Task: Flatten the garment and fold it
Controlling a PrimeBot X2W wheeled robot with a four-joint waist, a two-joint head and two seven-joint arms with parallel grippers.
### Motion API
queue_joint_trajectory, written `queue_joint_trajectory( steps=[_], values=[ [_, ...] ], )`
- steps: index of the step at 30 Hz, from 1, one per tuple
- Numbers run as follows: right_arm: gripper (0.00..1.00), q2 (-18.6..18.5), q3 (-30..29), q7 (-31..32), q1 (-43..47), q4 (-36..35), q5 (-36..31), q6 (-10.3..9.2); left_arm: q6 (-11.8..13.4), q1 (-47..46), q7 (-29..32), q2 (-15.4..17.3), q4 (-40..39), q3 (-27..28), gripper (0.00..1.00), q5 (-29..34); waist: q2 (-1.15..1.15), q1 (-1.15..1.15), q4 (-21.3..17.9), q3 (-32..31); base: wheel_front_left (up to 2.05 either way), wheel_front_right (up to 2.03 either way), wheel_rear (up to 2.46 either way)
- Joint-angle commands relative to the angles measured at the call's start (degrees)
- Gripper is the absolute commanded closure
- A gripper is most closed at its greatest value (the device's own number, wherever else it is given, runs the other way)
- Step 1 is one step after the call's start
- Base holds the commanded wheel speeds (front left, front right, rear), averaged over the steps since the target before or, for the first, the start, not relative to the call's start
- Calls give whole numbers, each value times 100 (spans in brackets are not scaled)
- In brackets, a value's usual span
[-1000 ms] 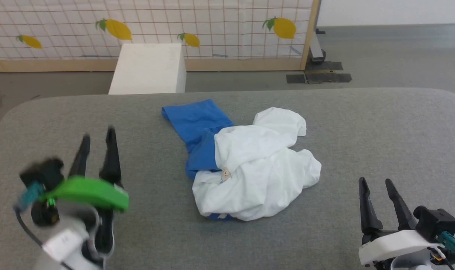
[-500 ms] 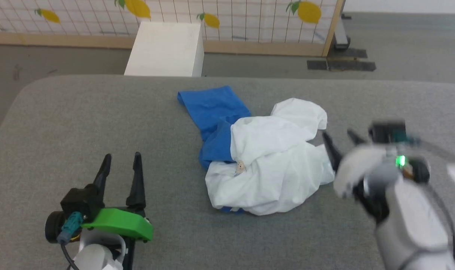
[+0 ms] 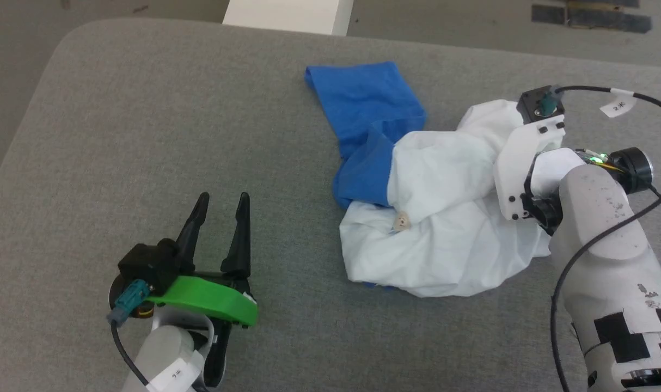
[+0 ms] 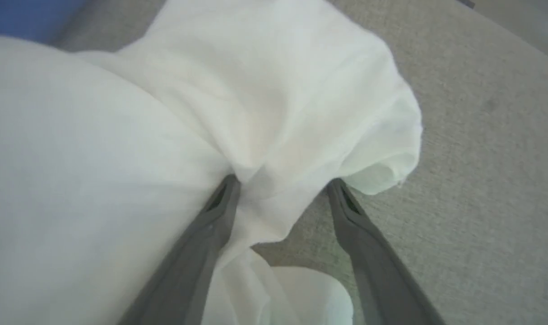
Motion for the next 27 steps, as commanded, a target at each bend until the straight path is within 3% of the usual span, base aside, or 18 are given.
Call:
queue_joint_trajectory(
  steps=[1, 2, 3, 8, 13, 19, 23, 27],
  values=[
    [51, -5, 29, -111, -17, 128, 3, -9, -49, -88, -24, -24, 46, 46, 0, 1, 0, 0, 222, 251, 0, 0, 0],
    [64, -4, 73, -211, -31, 171, 16, -9, -64, -98, -24, -33, 65, 58, 0, 10, 0, 0, 204, 241, 0, 0, 0],
    [100, -3, 115, -416, -75, 172, 44, -9, -79, -114, -25, -42, 82, 78, 0, 22, 0, 0, 165, 219, 0, 0, 0],
    [100, -75, -58, -1352, -371, -19, 448, -9, -127, -131, -25, -49, 136, 175, 0, 128, 0, 0, -89, -57, 0, 0, 0],
    [100, -506, -435, -2141, -335, -885, 1035, -9, -145, 14, -25, -78, 147, 257, 0, 227, 0, 0, -417, -556, 0, 0, 0],
    [100, -1031, -1613, -1781, 1285, -2548, 1383, -9, -135, 352, -25, -106, 192, 306, 0, 288, 0, 0, -706, -1026, 0, 0, 0],
    [100, -626, -2589, -1181, 3015, -3510, 1478, -9, -128, 507, -25, -110, 183, 353, 0, 294, 0, 0, -773, -1170, 0, 0, 0],
    [100, -81, -2803, -817, 4273, -3909, 1764, -9, -89, 625, -25, -112, 172, 439, 0, 275, 0, 0, -857, -1223, 0, 0, 0]
  ],
)
